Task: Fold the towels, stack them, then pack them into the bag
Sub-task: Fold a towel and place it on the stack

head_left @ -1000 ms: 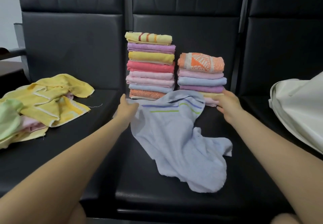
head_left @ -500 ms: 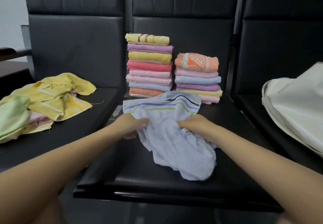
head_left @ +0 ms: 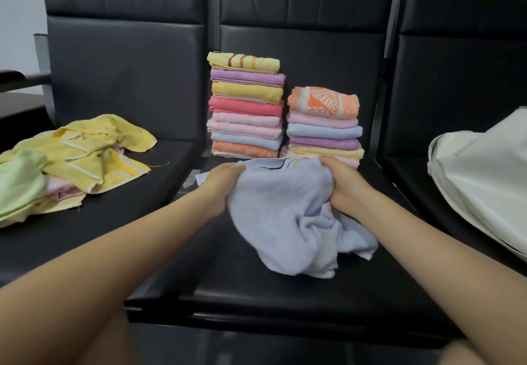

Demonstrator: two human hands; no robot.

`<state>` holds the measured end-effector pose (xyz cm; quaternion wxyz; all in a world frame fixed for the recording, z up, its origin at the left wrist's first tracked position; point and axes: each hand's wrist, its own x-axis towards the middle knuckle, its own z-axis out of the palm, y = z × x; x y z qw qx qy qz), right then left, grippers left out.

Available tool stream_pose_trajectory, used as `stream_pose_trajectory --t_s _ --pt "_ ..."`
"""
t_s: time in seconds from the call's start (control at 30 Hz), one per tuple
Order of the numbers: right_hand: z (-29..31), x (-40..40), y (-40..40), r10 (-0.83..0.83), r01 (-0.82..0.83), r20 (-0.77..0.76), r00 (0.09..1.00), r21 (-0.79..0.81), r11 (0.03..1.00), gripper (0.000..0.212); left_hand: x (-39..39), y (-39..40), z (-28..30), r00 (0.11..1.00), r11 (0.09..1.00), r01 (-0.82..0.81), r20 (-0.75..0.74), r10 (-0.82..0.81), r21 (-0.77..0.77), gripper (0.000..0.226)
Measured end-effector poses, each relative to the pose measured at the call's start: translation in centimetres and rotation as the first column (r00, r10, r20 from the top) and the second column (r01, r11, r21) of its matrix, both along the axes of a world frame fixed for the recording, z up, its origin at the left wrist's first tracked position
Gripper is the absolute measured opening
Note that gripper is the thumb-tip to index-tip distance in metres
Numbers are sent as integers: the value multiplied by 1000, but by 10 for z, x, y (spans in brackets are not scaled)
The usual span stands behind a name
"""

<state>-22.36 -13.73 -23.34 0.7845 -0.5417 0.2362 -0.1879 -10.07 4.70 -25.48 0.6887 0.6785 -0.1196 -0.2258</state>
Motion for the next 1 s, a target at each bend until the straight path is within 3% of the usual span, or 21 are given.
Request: stream_pose_trajectory --t_s 0.07,0.2,0.3,0.47,0.57,0.7,0.77,0.83,0.9,1.0 --pt "2 -3 -15 5 -5 29 1000 -27 1000 28 12 -3 4 991 993 -112 81 110 22 14" --pt "2 -10 -39 -166 164 -7 986 -114 980 5 34 -2 3 936 961 -264 262 235 81 15" --pt "-12 -11 -46 -250 240 -89 964 -112 964 7 39 1 -5 948 946 -263 232 217 188 34" --pt "-23 -19 -40 -140 85 -261 955 -212 974 46 27 9 -7 956 932 -243 230 183 269 53" --pt "-20 -30 -35 -93 0 -385 918 -234 972 53 13 17 -6 958 928 -251 208 198 276 56" --pt "-14 -45 -21 132 -292 -524 841 -235 927 37 -14 29 -5 987 982 -134 -65 144 131 40" --pt "-10 -53 -10 158 -437 -600 784 -352 828 22 -27 34 -1 986 997 -20 -166 33 80 35" --pt "-6 -60 3 143 -550 -650 746 -481 683 27 -37 36 -1 977 989 98 -201 -75 110 40" --pt "-5 -64 15 134 -569 -641 756 -542 618 24 -48 34 -2 959 971 214 -212 -188 108 31" --pt "-6 -64 27 112 -508 -571 813 -603 615 24 -55 25 -5 945 951 299 -163 -285 75 36"
